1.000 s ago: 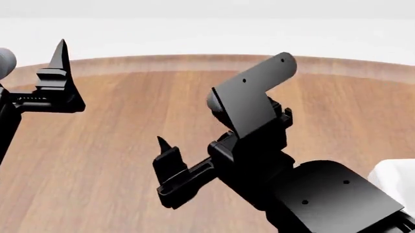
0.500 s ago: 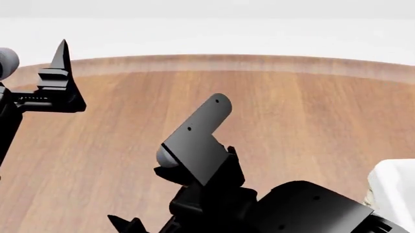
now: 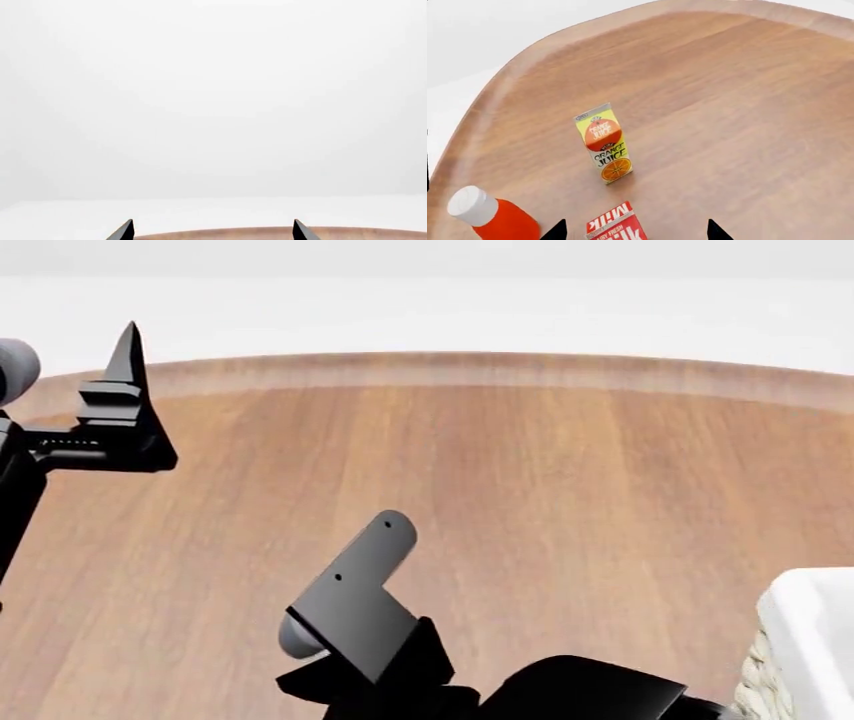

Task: Pick the milk and place it in the basket.

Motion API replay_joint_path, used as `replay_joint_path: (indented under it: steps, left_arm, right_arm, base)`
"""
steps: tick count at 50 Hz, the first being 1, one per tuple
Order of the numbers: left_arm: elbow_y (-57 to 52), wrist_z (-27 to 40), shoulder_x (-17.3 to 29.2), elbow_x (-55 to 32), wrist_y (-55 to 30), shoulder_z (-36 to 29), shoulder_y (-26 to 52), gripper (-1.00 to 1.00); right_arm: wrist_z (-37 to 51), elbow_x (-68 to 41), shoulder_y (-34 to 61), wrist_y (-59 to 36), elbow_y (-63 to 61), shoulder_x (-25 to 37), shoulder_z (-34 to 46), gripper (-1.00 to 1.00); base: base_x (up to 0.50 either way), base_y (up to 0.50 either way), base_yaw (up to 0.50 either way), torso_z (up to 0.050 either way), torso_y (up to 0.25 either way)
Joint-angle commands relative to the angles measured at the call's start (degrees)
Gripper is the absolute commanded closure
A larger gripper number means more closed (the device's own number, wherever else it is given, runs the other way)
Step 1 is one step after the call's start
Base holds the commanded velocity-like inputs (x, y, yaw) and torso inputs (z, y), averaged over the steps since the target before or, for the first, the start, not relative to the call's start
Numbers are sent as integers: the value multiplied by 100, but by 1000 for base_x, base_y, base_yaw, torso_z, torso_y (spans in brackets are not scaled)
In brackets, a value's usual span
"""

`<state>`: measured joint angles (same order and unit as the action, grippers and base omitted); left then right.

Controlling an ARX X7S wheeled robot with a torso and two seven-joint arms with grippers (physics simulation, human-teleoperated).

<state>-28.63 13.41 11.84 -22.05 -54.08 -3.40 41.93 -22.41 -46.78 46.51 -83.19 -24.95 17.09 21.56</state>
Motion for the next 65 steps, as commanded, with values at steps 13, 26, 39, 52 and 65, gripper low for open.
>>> replay_joint_path:
  steps: [13,26,39,52,65]
  left_arm:
    - [11,64,33,-91,7,-7,33,-100]
    - [68,83,59,-106,74,-45,10,-100]
    - [82,110,67,-125,112,-112,-12,-100]
    - [130,126,83,-154,165,-145,-21,-100]
    - [128,167,74,-204,164,-182,-6,-100]
  right_arm:
    - [-317,335,-191,705,1007,96,789,-100]
    - [-666,620,-94,1199,1719,-5,1314,-100]
    - [-1062,857,200,1501,2286,-195,1917,-100]
    - [-1410,1018,322,1845,2802,-414,2355,-100]
    - [-1629,1060,296,2018,3109,-582,2661,-100]
  base:
    - [0,0,0,0,0]
    - [0,0,0,0,0]
    - [0,0,0,0,0]
    - [0,0,0,0,0]
    - [0,0,0,0,0]
